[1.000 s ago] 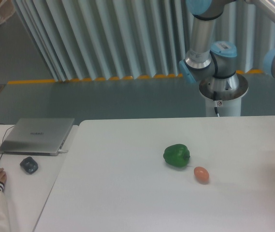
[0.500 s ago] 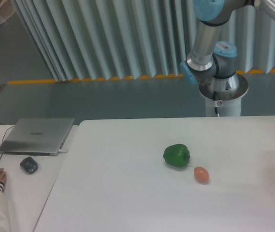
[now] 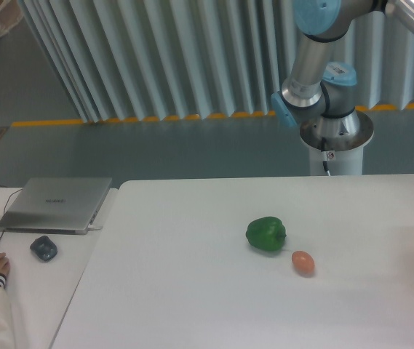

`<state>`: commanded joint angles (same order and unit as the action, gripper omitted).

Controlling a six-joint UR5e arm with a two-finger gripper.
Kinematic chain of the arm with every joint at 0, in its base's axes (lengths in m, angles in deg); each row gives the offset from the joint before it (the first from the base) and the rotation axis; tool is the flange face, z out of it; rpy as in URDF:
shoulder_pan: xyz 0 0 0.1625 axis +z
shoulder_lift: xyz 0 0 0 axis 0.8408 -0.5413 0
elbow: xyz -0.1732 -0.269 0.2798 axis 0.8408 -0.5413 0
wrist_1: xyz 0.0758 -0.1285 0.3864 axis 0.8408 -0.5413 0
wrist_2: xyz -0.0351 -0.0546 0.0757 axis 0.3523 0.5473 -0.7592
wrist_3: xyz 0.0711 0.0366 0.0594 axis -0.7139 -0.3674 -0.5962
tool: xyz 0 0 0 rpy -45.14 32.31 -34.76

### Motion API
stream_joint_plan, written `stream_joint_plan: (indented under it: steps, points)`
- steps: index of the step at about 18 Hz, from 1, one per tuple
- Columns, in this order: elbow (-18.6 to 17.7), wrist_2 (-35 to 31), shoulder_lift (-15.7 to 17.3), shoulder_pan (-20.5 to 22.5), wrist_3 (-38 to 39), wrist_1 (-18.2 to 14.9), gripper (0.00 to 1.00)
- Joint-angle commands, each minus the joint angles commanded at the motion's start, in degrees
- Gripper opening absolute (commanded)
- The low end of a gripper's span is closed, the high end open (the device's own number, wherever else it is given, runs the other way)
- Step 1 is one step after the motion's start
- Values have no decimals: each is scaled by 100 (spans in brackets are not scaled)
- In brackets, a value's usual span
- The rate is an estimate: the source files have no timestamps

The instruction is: Place the yellow pepper in a basket

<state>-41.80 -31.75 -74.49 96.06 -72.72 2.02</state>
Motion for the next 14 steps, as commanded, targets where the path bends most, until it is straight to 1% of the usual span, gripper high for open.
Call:
stream_joint_plan:
  steps: [2, 7, 11, 13, 14]
  points:
    - [17, 35, 9, -70, 212, 0, 100]
    - [-105, 35, 53, -299, 519, -26, 100]
    - [-132, 70, 62, -317, 581, -53, 100]
    - [-140, 158, 88, -325, 590, -105, 100]
    - [-132, 176, 105, -334, 590, -227, 100]
